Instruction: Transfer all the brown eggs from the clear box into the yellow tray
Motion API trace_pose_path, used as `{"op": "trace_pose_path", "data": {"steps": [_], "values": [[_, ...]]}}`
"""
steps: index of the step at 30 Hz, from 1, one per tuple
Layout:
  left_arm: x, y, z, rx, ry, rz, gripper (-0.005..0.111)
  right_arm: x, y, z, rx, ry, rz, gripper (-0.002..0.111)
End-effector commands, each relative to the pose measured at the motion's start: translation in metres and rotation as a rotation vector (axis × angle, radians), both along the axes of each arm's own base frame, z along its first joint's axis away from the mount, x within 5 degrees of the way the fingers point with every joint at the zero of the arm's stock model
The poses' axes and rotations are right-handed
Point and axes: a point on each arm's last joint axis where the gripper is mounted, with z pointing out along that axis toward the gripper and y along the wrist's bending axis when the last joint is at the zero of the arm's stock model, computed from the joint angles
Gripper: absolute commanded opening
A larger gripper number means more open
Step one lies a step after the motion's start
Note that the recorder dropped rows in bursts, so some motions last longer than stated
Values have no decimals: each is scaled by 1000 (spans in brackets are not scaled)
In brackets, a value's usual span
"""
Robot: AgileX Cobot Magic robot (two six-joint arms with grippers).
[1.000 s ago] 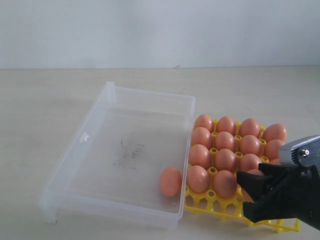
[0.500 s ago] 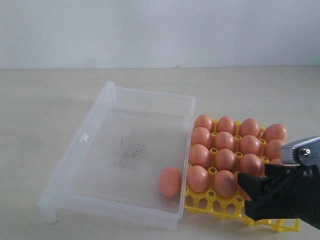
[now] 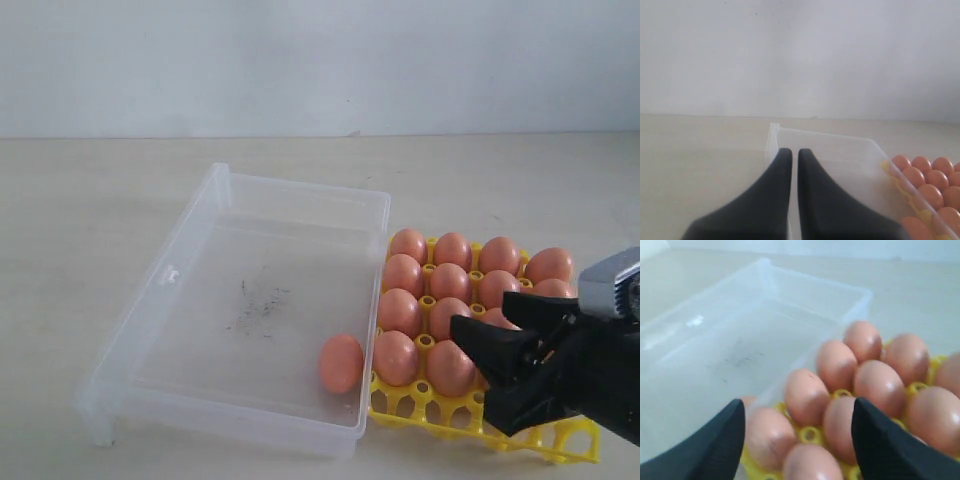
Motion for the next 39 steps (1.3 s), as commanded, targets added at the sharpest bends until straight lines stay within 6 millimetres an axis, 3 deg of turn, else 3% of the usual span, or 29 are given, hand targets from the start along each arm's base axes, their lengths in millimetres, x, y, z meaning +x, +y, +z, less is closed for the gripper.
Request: {"op": "trace_pose_path", "data": {"steps": [1,10,13,15,19,21,28,30,32,33,36,37,39], "values": [[0,0,-1,-10,2,-8,4,-10,14,24,122,-129,185,52],[0,0,-1,-10,2,-8,4,23,48,66,169,99,348,50],[0,0,-1,-10,2,-8,4,26,69,91,162,37,464,37],[0,0,-1,-10,2,-8,4,30,84,110,139,6,501,22],[0,0,-1,-10,2,-8,4,44,104,140,-16,9,387,0],[0,-1,0,-12,-2,-9,4,51,112,153,-69,5,295,0],[0,-1,0,-12,-2,-9,4,70,140,181,-17,-6,287,0],[0,-1,0,-12,-2,-9,4,79,140,185,-50,-58,241,0],[0,-1,0,-12,-2,-9,4,93,130,193,-136,-177,80,0],[0,-1,0,-12,-2,-9,4,99,117,201,-211,-261,-59,0],[0,-1,0,-12,-2,-9,4,102,95,210,-384,-353,-232,0],[0,-1,0,-12,-2,-9,4,102,86,211,-460,-355,-289,0],[0,0,0,-11,0,-9,4,101,57,207,-780,-249,-485,0]]}}
